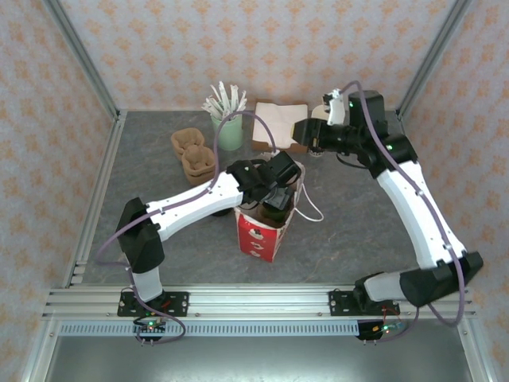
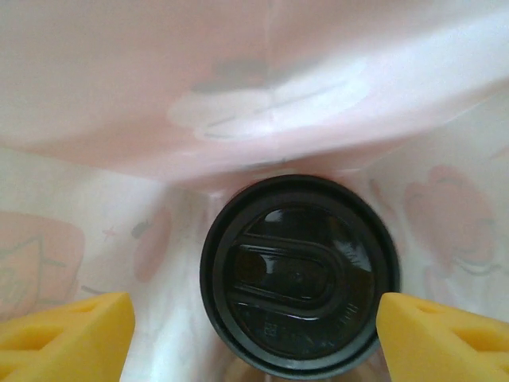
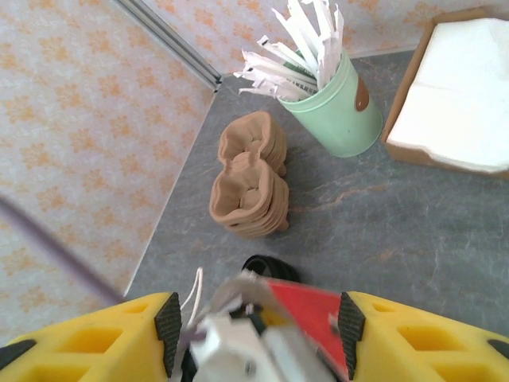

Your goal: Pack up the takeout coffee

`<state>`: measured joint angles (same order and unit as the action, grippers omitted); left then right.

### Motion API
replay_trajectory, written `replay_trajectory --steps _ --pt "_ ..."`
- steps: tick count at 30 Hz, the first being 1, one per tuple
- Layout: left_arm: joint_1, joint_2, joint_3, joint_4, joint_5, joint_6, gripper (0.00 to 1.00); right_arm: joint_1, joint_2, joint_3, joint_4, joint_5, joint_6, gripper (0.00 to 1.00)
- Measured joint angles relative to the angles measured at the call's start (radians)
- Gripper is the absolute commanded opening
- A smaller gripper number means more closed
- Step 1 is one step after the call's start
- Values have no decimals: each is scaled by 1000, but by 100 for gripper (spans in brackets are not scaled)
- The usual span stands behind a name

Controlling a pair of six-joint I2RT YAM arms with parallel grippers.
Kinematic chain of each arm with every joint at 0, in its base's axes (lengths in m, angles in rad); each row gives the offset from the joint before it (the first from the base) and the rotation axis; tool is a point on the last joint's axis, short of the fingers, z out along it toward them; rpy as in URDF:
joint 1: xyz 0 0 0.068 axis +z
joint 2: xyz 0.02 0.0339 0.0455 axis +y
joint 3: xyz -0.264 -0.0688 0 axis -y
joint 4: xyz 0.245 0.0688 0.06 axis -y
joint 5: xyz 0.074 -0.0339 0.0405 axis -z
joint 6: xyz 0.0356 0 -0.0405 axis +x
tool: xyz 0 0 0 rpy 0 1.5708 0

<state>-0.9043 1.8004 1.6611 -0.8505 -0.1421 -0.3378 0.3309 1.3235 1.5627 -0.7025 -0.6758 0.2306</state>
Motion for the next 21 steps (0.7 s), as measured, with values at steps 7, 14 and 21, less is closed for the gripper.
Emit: replay_trajectory --steps 7,14,21 --pt "-6 0 20 -34 -50 -50 83 5 -121 -62 -145 31 47 58" --pt "-5 5 66 -112 -80 -109 82 74 -128 -89 -180 108 125 56" --pt "-6 1 49 -180 -76 -137 74 111 -135 -138 -164 164 182 54"
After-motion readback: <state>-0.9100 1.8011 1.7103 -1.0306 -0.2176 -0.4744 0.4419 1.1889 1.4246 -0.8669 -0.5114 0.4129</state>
